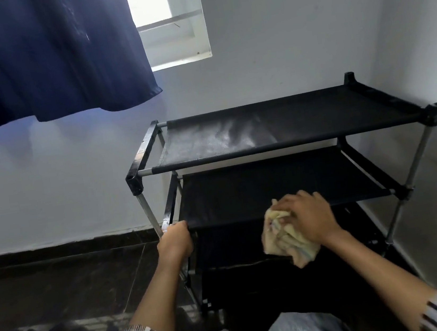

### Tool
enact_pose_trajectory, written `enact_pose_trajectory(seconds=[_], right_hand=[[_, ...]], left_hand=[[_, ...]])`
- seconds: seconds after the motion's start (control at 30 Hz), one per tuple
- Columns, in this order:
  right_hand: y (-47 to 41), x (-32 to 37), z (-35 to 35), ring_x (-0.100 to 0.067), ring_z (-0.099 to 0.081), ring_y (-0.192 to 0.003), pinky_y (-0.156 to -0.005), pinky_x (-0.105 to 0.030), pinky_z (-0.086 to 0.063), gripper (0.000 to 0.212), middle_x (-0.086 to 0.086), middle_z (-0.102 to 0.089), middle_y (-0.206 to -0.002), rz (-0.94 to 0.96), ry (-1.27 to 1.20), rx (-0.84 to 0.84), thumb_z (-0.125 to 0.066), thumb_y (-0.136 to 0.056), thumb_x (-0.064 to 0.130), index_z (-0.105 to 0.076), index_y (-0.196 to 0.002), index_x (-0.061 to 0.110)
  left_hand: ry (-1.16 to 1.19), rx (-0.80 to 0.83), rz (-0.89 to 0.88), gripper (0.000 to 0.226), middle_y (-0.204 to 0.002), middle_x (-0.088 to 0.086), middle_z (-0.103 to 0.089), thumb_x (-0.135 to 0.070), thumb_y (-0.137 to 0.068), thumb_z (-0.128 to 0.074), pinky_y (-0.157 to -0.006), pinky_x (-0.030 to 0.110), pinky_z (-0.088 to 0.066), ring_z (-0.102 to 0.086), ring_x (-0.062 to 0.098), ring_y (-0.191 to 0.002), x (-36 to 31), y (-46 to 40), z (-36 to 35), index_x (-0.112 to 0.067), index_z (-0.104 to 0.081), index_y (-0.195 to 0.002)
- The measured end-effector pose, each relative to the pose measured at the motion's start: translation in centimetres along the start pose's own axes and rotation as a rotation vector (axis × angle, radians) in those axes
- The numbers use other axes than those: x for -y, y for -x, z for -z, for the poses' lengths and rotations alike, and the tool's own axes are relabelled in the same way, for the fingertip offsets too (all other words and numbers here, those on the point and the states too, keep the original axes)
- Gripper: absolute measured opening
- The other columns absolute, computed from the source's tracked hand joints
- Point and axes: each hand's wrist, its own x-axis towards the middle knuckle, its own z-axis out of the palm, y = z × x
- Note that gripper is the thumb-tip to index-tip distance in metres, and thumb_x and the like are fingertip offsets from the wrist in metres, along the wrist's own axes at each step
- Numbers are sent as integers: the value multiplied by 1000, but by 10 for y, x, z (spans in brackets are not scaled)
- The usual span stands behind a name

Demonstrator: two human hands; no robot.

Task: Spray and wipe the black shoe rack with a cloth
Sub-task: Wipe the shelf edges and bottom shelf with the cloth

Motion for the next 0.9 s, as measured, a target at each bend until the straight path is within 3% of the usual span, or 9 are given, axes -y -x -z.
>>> enact_pose_trajectory(seconds=[0.1, 0.17, 0.23, 0.33, 0.47, 0.53, 0.63, 0.77, 0.9], right_hand=[[7, -19, 16, -9, -46, -108, -77, -31, -22, 31, 30, -56, -114, -17, -176, 6, -65, -82, 39, -61, -110, 51], [-3, -9, 22, -10, -39, -118, -83, -35, -20, 33, 36, -52, -111, 1, -306, -2, -68, -80, 34, -62, -108, 51], [-17, 16, 20, -14, -22, -134, -98, -48, -13, 33, 35, -50, -121, -7, -341, 18, -63, -84, 31, -61, -111, 50], [-24, 57, -8, -24, 8, -144, -102, -71, 8, 36, 19, -26, -151, -95, -329, 67, -46, -93, 32, -52, -126, 45], [-17, 89, -39, -33, 27, -139, -99, -73, 11, 36, 7, 11, -157, -409, -476, -85, -38, -87, 62, -56, -114, 46], [-18, 99, -42, -35, 19, -141, -100, -72, -10, 39, 4, 11, -155, -536, -491, -120, -37, -84, 68, -56, -110, 45], [-18, 104, -43, -33, -3, -138, -90, -56, -37, 33, -2, 1, -155, -596, -430, -150, -38, -89, 62, -53, -113, 45], [-13, 88, -47, -30, -20, -131, -87, -48, -43, 37, 0, -11, -153, -533, -238, -116, -34, -95, 52, -35, -131, 46], [-8, 69, -41, -27, -24, -127, -88, -48, -39, 37, 5, -15, -152, -542, -213, -124, -36, -97, 43, -32, -133, 49]], left_hand=[[-95, 53, -60, 38, -138, 10, -43, -12, -92, -45, -105, 45, -37, -41, 30, -129, -26, 1, -1, -13, -46, -130], [30, 73, -170, 47, -149, 8, -34, -12, -93, -49, -111, 43, -31, -35, 29, -135, -48, 2, -7, -15, -41, -138], [160, 133, -260, 45, -149, 10, -37, -12, -93, -49, -111, 40, -31, -36, 30, -135, -72, 5, -15, -14, -44, -138], [326, 59, -261, 26, -114, 15, -63, -15, -93, -44, -89, 40, -48, -58, 33, -108, -89, 13, -32, -7, -61, -110], [408, -179, -154, 28, -92, 9, -65, -26, -97, -40, -65, 32, -43, -62, 28, -89, -92, 21, -51, -10, -62, -94], [340, -230, -107, 33, -91, 8, -66, -32, -98, -37, -64, 31, -43, -63, 26, -86, -96, 20, -54, -11, -62, -96], [344, -248, -113, 35, -92, 7, -66, -33, -99, -37, -67, 32, -45, -62, 25, -87, -98, 19, -54, -14, -66, -99], [421, -255, -131, 25, -84, 4, -69, -29, -91, -49, -63, 28, -39, -64, 26, -83, -101, 22, -48, -18, -71, -93], [404, -195, -90, 28, -101, 0, -69, -16, -91, -54, -72, 28, -38, -62, 22, -98, -102, 22, -44, -24, -66, -114]])
